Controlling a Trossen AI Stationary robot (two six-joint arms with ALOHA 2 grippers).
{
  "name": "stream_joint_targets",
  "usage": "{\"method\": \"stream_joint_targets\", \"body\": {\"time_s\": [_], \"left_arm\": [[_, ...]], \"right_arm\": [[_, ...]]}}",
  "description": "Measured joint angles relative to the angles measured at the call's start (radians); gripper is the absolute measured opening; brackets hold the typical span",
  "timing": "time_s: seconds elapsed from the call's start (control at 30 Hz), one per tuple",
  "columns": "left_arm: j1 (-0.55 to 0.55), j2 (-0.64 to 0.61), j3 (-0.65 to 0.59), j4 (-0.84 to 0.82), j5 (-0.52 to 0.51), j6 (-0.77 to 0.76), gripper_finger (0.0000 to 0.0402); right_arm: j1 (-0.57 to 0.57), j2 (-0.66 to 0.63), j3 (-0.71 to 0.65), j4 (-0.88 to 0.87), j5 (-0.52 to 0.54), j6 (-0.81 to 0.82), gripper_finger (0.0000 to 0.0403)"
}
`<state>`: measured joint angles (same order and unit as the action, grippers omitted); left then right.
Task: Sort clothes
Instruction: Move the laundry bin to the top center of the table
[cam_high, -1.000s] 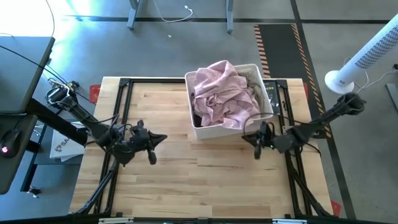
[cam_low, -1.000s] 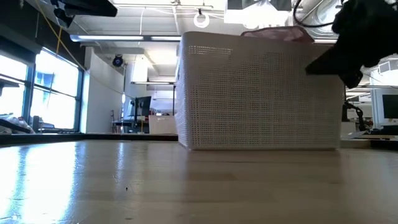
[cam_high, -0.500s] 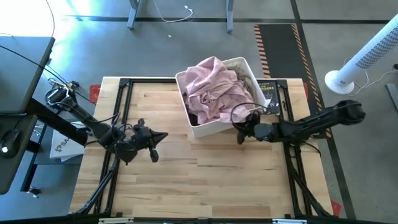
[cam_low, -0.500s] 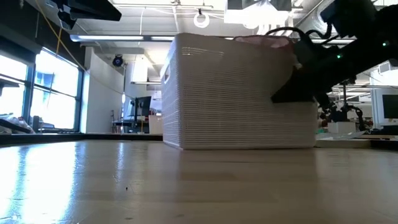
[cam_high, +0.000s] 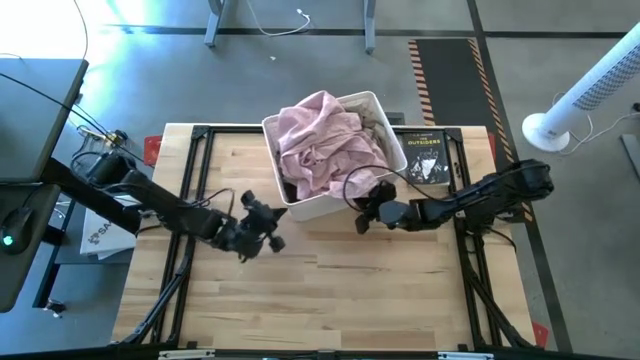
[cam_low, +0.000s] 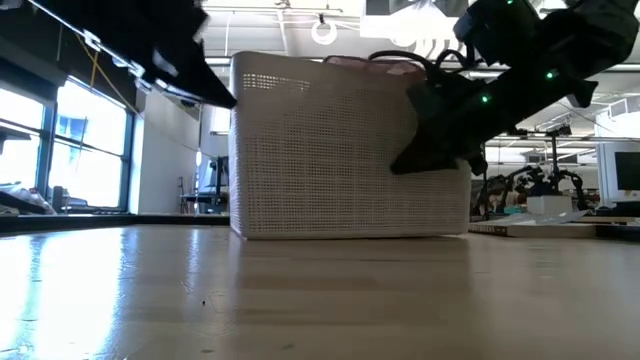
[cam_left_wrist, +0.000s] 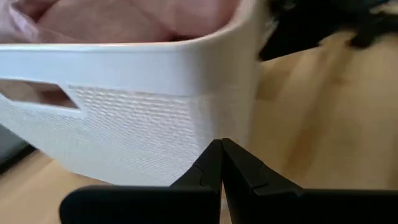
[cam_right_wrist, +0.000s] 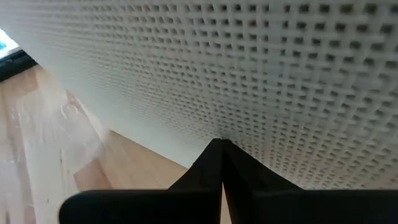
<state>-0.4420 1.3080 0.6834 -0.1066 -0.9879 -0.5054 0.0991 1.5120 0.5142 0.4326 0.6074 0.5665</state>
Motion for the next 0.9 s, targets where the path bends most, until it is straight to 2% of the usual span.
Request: {"method": "stream_joint_targets", "body": {"time_s": [0.07, 0.27, 0.57, 0.73, 0.9], "left_arm": [[0.055, 0.011, 0.001, 0.015, 0.026, 0.056, 0.0], [0.224, 0.0, 0.005, 0.169, 0.189, 0.282, 0.0], [0.415, -0.067, 0.0, 0.135, 0.18, 0.36, 0.0], [0.397, -0.108, 0.0, 0.094, 0.188, 0.346, 0.0], [0.316, -0.168, 0.0, 0.02, 0.157, 0.279, 0.0]], "right_arm": [[0.0, 0.0, 0.001, -0.007, 0.002, 0.001, 0.0], [0.004, -0.043, 0.0, -0.047, 0.035, 0.004, 0.0], [0.029, -0.08, 0.001, -0.085, -0.017, -0.063, 0.0], [0.05, -0.113, 0.001, -0.058, -0.125, -0.138, 0.0], [0.058, -0.239, 0.001, -0.075, -0.364, -0.211, 0.0]]}}
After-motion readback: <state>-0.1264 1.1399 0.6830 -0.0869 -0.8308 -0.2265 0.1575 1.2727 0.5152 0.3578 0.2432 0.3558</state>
